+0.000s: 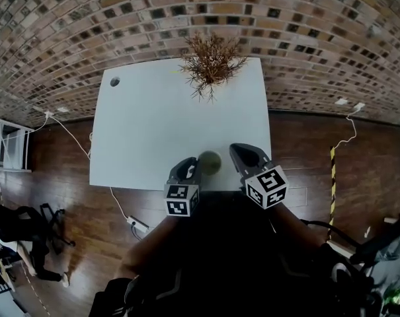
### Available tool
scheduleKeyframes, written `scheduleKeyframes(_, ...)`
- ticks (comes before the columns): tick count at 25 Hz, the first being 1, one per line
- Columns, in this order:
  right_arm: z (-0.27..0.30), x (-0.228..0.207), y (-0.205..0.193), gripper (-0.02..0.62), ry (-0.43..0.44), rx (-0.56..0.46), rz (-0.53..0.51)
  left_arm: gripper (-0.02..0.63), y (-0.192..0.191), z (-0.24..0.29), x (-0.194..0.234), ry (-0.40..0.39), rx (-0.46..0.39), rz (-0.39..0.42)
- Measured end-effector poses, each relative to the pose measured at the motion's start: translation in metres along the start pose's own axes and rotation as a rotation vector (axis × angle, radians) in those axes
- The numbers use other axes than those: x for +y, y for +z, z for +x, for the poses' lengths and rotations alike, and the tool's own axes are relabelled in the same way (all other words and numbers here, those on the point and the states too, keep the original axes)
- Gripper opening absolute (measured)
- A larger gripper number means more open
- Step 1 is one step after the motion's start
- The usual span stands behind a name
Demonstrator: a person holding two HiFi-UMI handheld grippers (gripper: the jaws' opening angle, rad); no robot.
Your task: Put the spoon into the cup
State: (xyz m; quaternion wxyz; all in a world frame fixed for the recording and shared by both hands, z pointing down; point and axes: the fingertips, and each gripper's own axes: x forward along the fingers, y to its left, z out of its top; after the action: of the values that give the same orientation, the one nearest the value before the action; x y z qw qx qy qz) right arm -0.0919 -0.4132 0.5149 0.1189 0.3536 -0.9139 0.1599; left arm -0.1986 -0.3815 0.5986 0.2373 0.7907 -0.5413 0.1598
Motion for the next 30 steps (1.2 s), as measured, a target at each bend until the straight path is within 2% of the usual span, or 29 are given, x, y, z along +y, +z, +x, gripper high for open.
scheduleKeyframes(7,-0.016,-0.007,0.002,0.006,0.002,-0.034,0.0,0.144,0.003,-0.012,0.0,0.051,-0.026,0.01)
scheduleKeyframes(13,-0.039,-0.014,0.011,0.006,0.029,-0.073,-0.006,0.144,0.024,-0.039,-0.007,0.139,-0.114,0.017)
scheduleKeyframes(15,-0.049,-0.015,0.016,0.006,0.04,-0.075,-0.023,0.091,0.036,-0.052,-0.022,0.1,-0.168,-0.004)
scheduleKeyframes(18,-0.072,-0.022,0.022,0.006,0.04,-0.076,-0.066,0.0,0.054,-0.068,-0.062,-0.025,-0.266,-0.038)
scheduleKeyframes(21,-0.087,-0.015,0.032,0.006,0.048,-0.106,-0.187,0.0,0.072,-0.088,-0.092,-0.056,-0.302,0.025)
scheduleKeyframes(24,-0.105,-0.008,0.042,0.006,0.037,-0.196,-0.157,0.0,0.088,-0.119,-0.114,-0.089,-0.346,0.03)
scheduleKeyframes(26,-0.114,-0.002,0.039,0.006,0.033,-0.185,-0.165,0.0,0.093,-0.137,-0.13,-0.131,-0.371,0.026)
scheduleKeyframes(30,-0.126,0.02,0.034,0.006,0.012,-0.162,-0.126,0.0,0.091,-0.166,-0.133,-0.149,-0.356,0.044)
